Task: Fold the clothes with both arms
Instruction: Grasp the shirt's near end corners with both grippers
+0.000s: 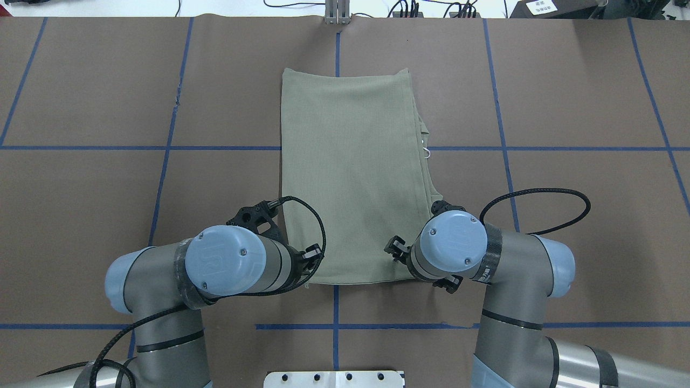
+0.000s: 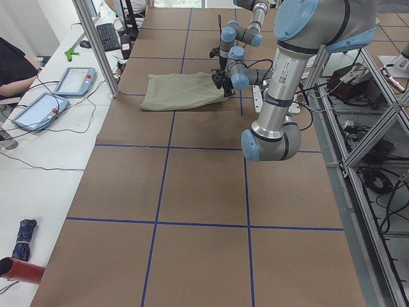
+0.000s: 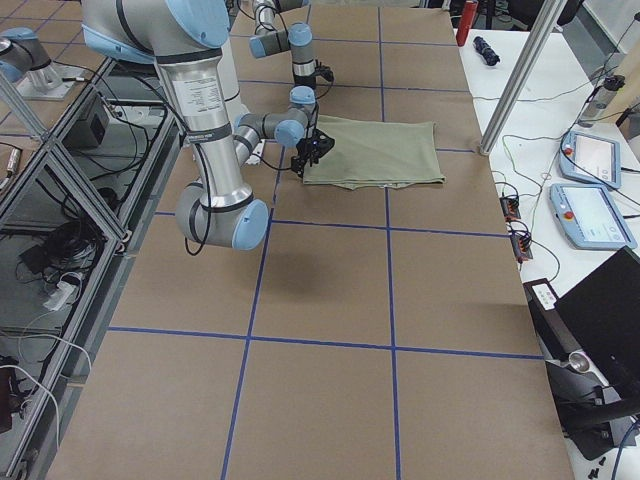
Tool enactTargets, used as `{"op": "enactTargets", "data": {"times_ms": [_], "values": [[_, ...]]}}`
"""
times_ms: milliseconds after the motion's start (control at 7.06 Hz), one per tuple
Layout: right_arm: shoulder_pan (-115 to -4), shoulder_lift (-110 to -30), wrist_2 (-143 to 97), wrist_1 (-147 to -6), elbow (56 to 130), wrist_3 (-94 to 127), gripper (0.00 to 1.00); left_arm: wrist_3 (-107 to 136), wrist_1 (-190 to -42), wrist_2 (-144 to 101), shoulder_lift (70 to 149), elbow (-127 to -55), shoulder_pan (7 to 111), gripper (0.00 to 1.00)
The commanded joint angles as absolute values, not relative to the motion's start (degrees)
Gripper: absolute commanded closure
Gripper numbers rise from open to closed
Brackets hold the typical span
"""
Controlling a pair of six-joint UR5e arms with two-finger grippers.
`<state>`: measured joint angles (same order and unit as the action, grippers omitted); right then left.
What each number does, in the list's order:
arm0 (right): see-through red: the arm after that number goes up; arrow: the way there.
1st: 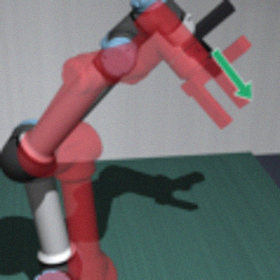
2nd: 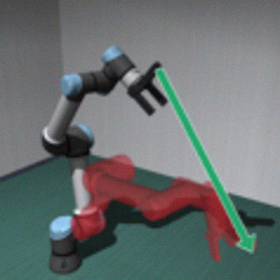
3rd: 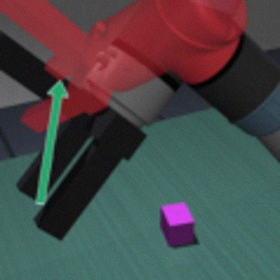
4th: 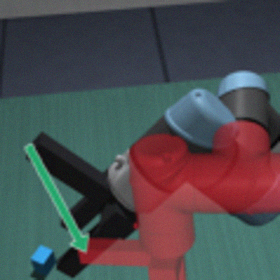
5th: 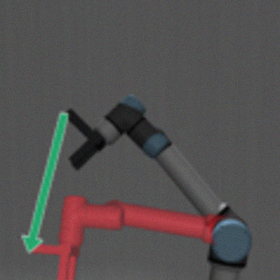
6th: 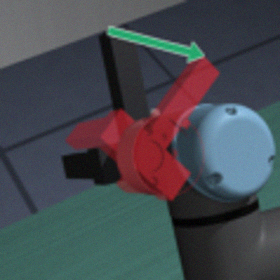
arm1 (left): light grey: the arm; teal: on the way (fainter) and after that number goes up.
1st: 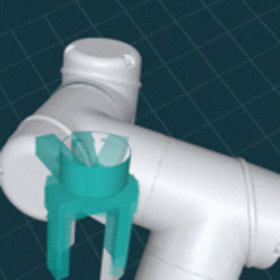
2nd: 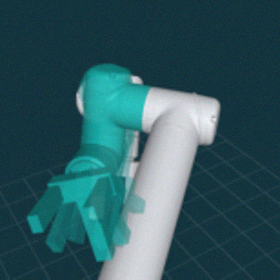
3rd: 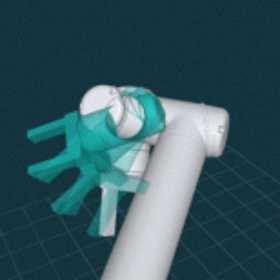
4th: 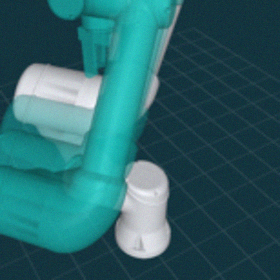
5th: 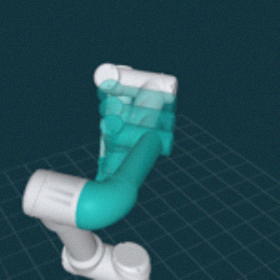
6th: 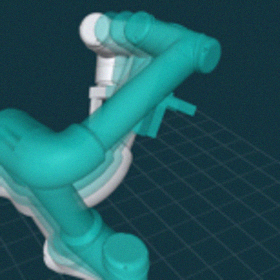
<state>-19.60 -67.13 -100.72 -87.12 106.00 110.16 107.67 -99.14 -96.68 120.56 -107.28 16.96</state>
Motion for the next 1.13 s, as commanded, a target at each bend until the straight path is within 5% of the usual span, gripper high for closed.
{"op": "enactTargets", "data": {"times_ms": [0, 283, 425, 992], "values": [[-19.60, -67.06, -100.81, -87.10, 106.00, 109.87, 0.50, 107.67, -99.14, -96.68, 120.50, -107.31, 16.96, 1.00], [-19.60, -67.06, -100.99, -87.10, 106.08, 109.86, 0.48, 107.67, -99.14, -96.68, 120.50, -107.31, 16.96, 1.00], [-19.60, -67.06, -100.90, -87.10, 106.17, 109.78, 0.05, 107.75, -99.14, -96.68, 120.50, -107.31, 16.96, 1.00], [-18.73, -67.24, -101.25, -87.27, 106.00, 109.69, 0.00, 107.75, -99.14, -96.68, 120.50, -107.40, 16.96, 1.00]]}}
